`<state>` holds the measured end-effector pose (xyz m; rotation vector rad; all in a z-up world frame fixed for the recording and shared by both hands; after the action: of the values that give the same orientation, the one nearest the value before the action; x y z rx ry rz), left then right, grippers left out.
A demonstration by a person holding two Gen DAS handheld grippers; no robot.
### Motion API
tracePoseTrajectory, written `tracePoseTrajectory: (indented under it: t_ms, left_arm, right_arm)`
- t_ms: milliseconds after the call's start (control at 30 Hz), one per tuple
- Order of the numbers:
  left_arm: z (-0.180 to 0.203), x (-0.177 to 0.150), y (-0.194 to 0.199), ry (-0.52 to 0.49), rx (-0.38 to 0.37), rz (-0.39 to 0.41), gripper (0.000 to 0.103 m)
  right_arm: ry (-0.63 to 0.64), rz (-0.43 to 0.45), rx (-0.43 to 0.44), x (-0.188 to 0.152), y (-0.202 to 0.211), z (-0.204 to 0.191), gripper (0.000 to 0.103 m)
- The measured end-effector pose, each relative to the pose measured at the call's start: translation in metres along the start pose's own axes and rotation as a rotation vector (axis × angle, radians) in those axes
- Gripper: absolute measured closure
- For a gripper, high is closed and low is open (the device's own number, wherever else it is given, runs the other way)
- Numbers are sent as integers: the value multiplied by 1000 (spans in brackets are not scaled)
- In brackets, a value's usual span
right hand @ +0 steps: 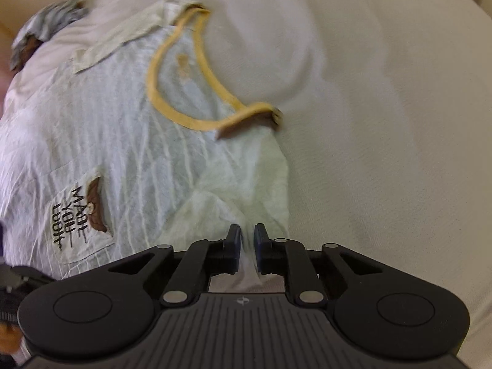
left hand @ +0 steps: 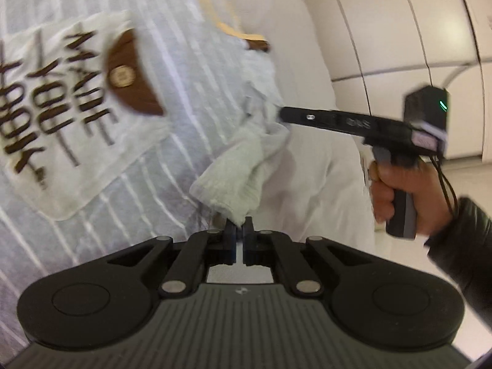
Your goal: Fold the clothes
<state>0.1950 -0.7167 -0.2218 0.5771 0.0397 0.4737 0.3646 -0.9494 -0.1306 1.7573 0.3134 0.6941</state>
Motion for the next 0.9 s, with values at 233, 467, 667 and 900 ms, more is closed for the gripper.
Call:
tracePoseTrajectory:
  t_ms: [233, 467, 667, 900]
  left_arm:
    - [2, -3, 5, -125, 63, 24, 97]
    - [3, -10, 3, -153, 73, 32, 102]
    - [-10, -14, 5, -20, 85, 49, 102]
    - [-1, -8, 16, -59, 64, 79, 81]
  right_arm:
    - [219, 3, 9, 15, -11, -28, 66]
    - [198, -13, 29, 22, -24, -24, 102]
    - [34, 150, -52, 29, -8, -5, 86]
    - [-39, 175, -59, 11, 9, 0, 64]
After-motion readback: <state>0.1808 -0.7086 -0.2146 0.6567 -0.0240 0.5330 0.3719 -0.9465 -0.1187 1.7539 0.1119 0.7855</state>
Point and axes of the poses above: each gripper's, at about its wrist camera, not at the fingertips, and y roughly against the way its jaws point, z to its right, x to its top, the point moved 3 cm from there along -y, roughly the way its jaws point
